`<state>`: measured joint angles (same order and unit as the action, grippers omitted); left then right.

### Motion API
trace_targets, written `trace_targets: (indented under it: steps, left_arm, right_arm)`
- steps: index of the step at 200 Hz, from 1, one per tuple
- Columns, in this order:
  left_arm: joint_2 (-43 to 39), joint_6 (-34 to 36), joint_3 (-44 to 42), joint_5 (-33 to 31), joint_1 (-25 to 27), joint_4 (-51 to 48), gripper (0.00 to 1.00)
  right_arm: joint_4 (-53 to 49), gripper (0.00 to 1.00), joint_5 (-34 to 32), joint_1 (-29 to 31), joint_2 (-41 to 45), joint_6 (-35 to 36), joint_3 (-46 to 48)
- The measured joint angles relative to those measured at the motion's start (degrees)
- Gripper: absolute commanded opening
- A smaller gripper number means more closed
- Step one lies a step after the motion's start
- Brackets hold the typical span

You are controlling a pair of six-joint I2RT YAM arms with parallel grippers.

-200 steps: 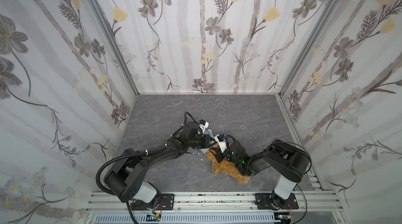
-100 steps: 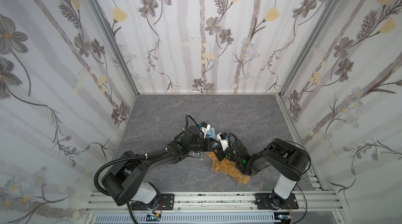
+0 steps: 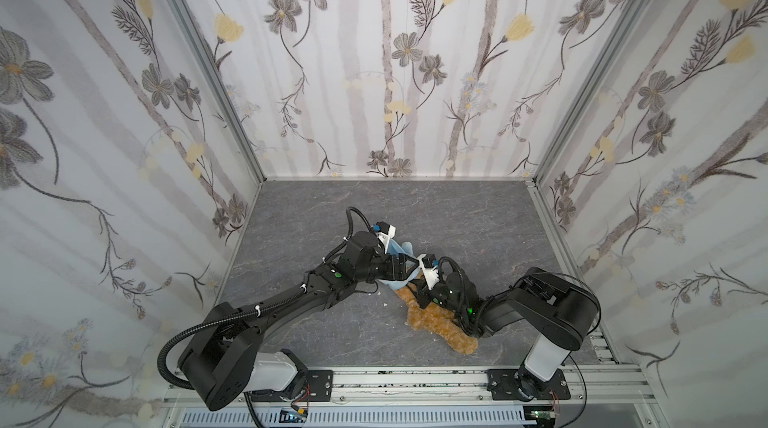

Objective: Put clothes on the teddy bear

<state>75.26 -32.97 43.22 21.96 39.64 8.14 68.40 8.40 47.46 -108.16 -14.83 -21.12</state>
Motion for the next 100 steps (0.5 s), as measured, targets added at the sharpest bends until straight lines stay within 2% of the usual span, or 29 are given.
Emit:
trace_targets:
  steps: [48, 100]
  left_arm:
    - [-5.92, 1.73, 2.56, 1.88, -9.2, -5.49, 0.58]
    - [-3.72, 8.83, 8.02, 4.68, -12.61, -17.4, 0.36]
  right_arm:
    - [-4.2, 0.0, -1.53, 0.39, 5.62, 5.64, 0.63]
    - [-9.05, 0.0, -4.39, 3.23, 10.51, 14.12, 1.05]
